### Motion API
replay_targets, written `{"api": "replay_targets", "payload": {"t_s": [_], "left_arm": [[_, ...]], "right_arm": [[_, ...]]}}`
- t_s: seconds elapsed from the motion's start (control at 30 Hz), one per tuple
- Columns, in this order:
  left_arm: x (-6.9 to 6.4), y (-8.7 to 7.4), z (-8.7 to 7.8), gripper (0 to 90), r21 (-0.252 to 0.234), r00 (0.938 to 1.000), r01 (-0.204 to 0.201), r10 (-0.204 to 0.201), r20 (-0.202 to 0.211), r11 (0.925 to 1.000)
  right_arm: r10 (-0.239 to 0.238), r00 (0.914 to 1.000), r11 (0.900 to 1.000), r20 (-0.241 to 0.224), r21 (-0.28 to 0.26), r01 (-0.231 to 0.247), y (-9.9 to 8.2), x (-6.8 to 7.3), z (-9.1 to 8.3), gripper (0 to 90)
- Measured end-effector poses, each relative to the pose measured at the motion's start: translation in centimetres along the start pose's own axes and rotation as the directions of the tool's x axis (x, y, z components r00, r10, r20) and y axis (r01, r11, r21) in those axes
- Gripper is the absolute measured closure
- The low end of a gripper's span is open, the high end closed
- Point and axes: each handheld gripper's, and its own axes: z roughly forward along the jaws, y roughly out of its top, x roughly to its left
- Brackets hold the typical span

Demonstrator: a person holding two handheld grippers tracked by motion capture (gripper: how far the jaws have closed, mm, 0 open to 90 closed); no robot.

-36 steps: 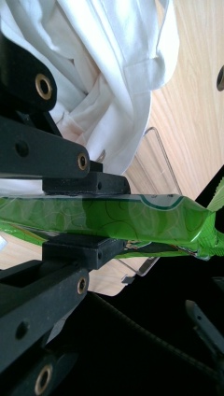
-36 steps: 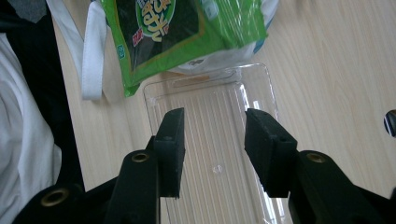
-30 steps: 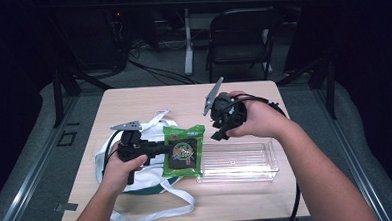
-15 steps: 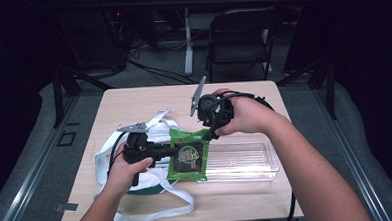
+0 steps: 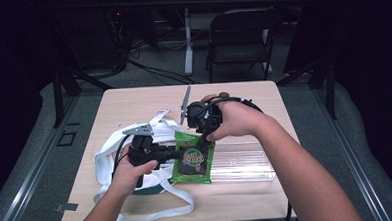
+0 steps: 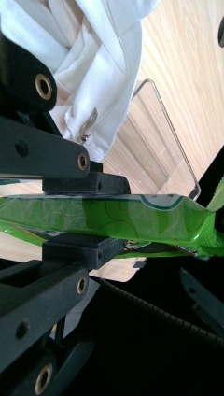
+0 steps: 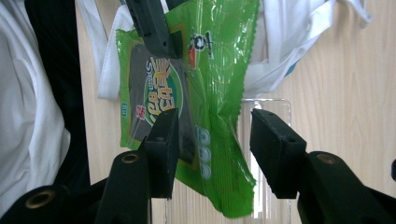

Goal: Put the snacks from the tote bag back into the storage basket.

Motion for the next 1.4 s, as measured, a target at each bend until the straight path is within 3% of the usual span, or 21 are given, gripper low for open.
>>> {"api": "replay_targets", "payload": {"t_s": [0.53, 0.93, 1.4], "left_arm": [[-0.3, 0.0, 0.3, 73.5, -0.009, 0.9996, -0.026, 0.026, 0.012, 0.9996], [-0.7, 0.1, 0.4, 73.0, -0.022, 0.9977, -0.066, 0.067, 0.012, 0.9975], [-0.4, 0.0, 0.9, 59.6, 0.01, 0.9985, -0.049, 0.048, 0.027, 0.9988]], "right_arm": [[-0.008, 0.9984, 0.9992, -0.056, 0.039, 0.01, 0.4, -0.1, 1.4, 59.4], [0.002, 0.9943, 0.9985, -0.107, 0.054, 0.004, 0.4, -0.4, 1.3, 73.6], [-0.014, 0.9939, 0.9969, -0.109, 0.075, 0.022, 0.3, 0.0, 0.9, 76.4]]}}
